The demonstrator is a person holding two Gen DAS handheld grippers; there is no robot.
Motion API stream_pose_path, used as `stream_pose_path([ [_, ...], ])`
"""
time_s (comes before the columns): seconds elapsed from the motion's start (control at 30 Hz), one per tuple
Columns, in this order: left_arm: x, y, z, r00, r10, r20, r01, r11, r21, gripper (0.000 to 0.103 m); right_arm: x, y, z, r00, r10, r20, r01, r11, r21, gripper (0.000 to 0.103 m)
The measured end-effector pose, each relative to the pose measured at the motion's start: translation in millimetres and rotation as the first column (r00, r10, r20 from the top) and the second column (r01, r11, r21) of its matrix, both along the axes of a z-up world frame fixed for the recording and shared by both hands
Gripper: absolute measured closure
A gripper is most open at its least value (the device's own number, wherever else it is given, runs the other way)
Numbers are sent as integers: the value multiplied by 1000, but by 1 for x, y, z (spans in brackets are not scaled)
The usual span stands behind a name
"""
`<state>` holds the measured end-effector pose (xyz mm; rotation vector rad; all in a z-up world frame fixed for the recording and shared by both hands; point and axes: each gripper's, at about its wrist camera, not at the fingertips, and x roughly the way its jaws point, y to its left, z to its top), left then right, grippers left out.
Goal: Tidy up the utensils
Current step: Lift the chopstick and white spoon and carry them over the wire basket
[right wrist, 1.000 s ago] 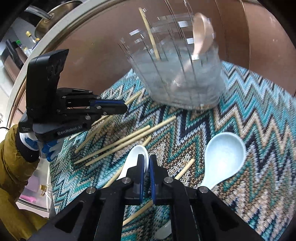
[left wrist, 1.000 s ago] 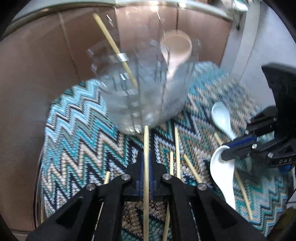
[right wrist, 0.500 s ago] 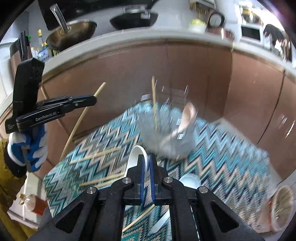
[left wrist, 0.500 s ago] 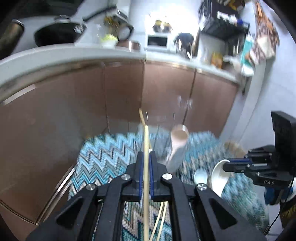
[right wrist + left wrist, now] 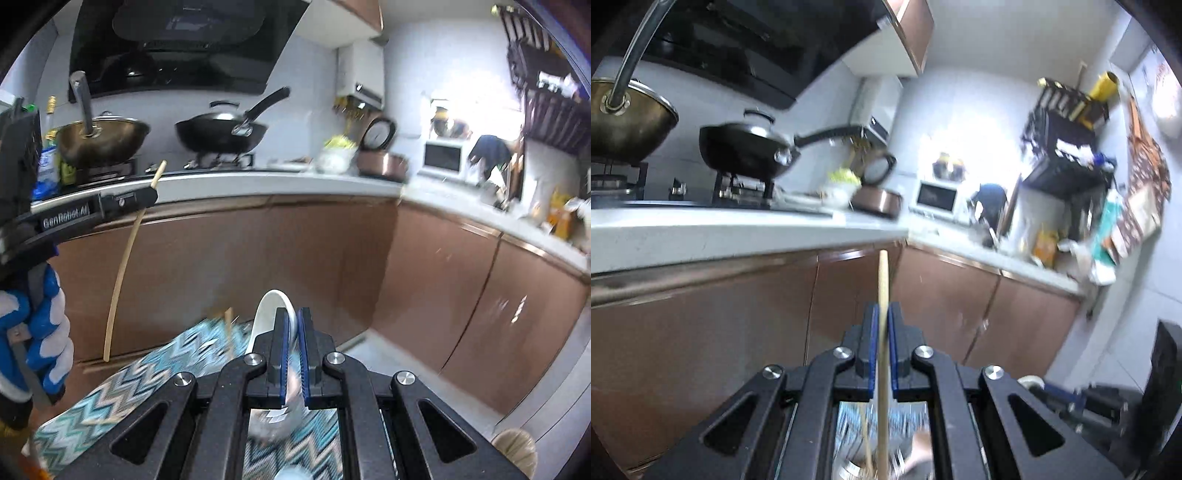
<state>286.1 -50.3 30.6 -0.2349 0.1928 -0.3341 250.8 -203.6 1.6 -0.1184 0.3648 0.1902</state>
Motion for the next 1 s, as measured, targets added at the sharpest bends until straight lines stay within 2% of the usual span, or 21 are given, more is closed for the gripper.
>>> stream_pose_path([
  [0.13, 19, -17, -9, 996, 70, 56, -68, 997, -38, 98, 21, 2, -14, 998, -52, 40, 53, 998, -30, 98],
  [0.27, 36, -29, -37, 989, 135, 69, -131, 989, -62, 98, 37, 2, -34, 996, -75, 48, 76, 997, -27, 97],
  [0.37, 41, -36, -58, 981, 176, 86, -172, 984, -55, 98, 43, 5, -52, 995, -84, 57, 86, 996, -33, 97],
  [0.5, 46, -43, -84, 973, 209, 96, -205, 977, -51, 98, 52, 8, -71, 994, -91, 66, 93, 995, -29, 97],
  [0.7, 46, -44, -108, 971, 223, 88, -220, 975, -42, 96, 56, 11, -97, 997, -68, 42, 69, 998, -11, 95],
  [0.8, 43, -42, -113, 974, 215, 74, -212, 976, -36, 91, 54, 10, -101, 998, -54, 39, 54, 998, 9, 92],
  [0.87, 38, -40, -113, 974, 213, 72, -212, 977, -31, 80, 51, 8, -98, 998, -56, 42, 56, 998, 12, 81],
  [1.0, 23, -31, -103, 977, 200, 73, -199, 980, -11, 71, 42, 4, -89, 997, -61, 50, 60, 998, 16, 77],
])
